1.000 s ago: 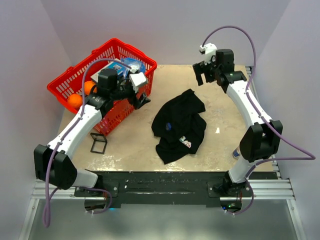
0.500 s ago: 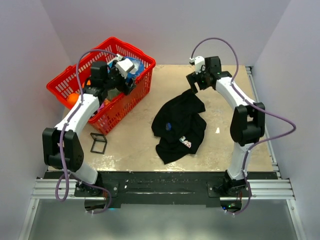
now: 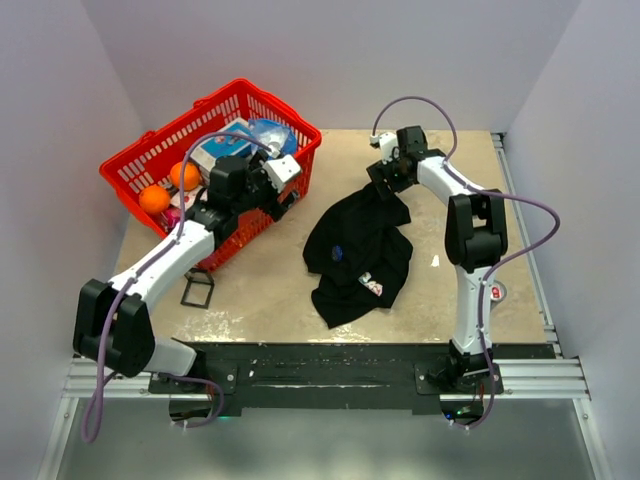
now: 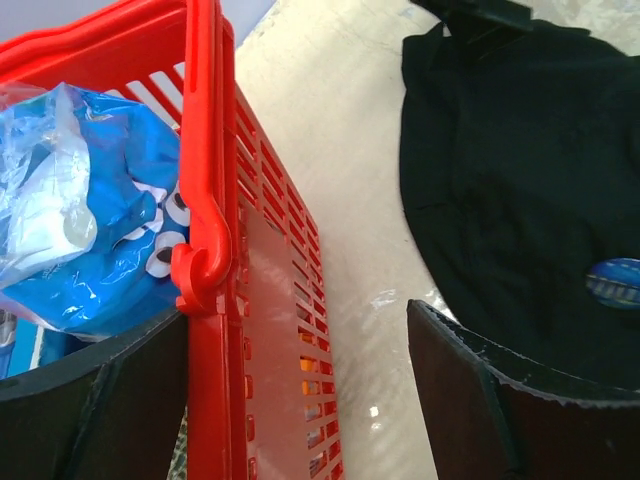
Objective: Remove the brooch from the garment
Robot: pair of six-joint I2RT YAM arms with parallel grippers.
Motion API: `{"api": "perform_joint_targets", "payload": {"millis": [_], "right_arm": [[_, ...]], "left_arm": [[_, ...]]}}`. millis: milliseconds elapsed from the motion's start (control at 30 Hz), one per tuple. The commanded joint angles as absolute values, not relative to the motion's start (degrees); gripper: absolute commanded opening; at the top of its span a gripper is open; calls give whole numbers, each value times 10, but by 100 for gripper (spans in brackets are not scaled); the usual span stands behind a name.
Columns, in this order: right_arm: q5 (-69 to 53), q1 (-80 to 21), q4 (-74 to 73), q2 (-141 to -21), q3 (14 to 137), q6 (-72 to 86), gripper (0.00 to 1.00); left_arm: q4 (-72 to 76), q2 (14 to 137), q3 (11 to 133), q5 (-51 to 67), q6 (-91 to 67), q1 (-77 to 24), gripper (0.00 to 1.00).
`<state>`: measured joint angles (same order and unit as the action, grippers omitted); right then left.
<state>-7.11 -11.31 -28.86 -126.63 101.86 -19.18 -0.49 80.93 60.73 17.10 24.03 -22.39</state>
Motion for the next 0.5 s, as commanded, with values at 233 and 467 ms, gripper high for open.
{"api": "perform_joint_targets", "payload": {"millis": [233,467], "right_arm": [[-100,-119,-279,-1308,1056,-205,28],[-110,-117,-281,-1229,1069,-208,0]], "left_arm": [[59,783,594,160,257,-282,84],[99,840,607,29,295,-277,80]]}}
